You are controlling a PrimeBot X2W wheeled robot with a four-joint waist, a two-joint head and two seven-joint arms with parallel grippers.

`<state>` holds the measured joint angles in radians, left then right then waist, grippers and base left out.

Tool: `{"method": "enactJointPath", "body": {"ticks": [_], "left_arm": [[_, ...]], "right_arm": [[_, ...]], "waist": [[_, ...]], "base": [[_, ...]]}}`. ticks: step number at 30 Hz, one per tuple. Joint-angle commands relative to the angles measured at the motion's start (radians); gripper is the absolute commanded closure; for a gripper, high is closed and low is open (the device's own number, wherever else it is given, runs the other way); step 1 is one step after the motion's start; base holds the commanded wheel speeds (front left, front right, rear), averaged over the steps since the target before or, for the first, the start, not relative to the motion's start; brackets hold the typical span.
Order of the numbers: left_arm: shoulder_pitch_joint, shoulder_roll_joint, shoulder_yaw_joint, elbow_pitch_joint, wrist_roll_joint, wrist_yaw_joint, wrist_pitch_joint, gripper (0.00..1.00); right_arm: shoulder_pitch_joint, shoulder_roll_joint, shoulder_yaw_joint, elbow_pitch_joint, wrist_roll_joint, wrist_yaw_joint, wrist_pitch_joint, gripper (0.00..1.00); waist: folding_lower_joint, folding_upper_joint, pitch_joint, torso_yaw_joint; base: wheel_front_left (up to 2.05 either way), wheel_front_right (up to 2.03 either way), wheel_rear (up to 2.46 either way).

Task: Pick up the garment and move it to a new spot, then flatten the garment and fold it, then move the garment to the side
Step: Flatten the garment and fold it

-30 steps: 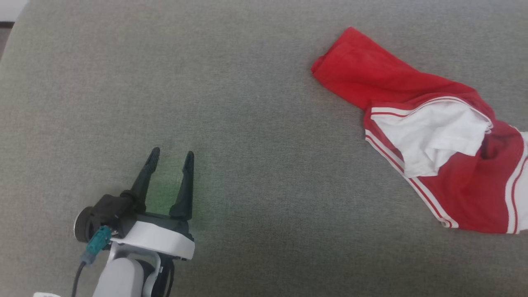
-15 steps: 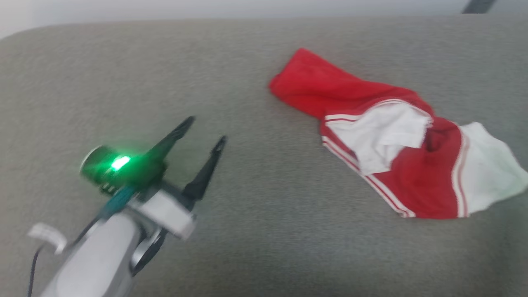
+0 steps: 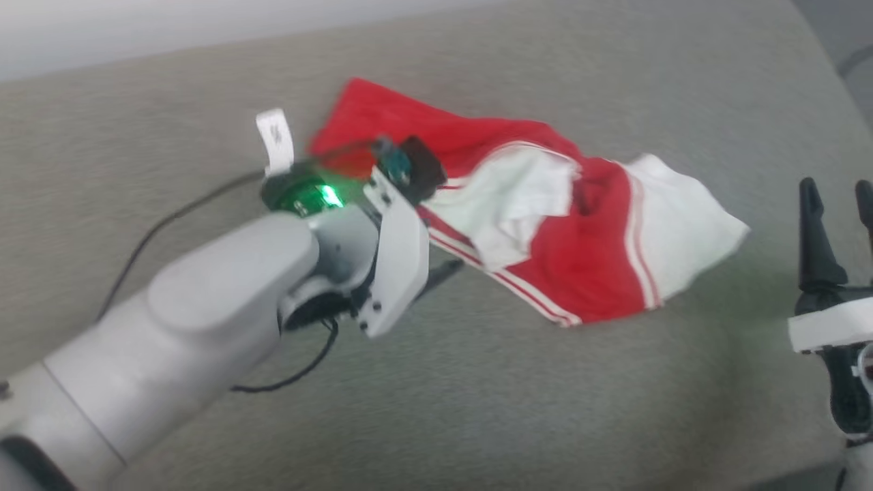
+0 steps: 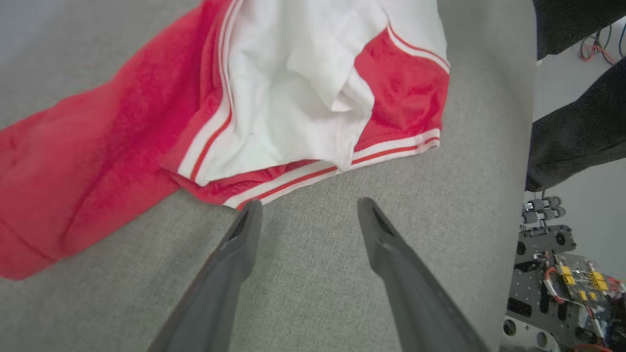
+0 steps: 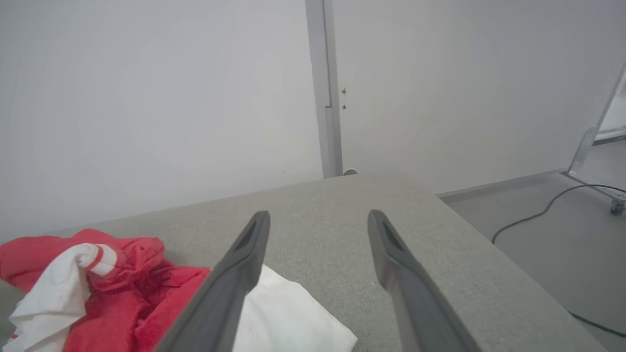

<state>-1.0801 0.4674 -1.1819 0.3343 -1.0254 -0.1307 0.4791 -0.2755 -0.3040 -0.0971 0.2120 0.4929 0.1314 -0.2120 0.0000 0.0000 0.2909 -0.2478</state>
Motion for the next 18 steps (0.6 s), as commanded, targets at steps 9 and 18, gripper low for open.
{"method": "enactJointPath", "body": {"ticks": [9,18], "left_arm": [[-0.116,-0.022,-0.084,0.121,-0.138,0.001,0.135,0.00],[-0.124,-0.004,-0.098,0.109,-0.115,0.001,0.146,1.00]], "right_arm": [[-0.019,0.041,0.036,0.059,0.007,-0.001,-0.044,0.00],[-0.034,0.037,0.052,0.070,-0.002,-0.001,-0.053,0.00]], "waist": [[0.0000,0.0000,0.087,-0.166],[0.0000,0.0000,0.086,-0.171]], "base": [[0.00,0.00,0.00],[0.00,0.00,0.00]]}}
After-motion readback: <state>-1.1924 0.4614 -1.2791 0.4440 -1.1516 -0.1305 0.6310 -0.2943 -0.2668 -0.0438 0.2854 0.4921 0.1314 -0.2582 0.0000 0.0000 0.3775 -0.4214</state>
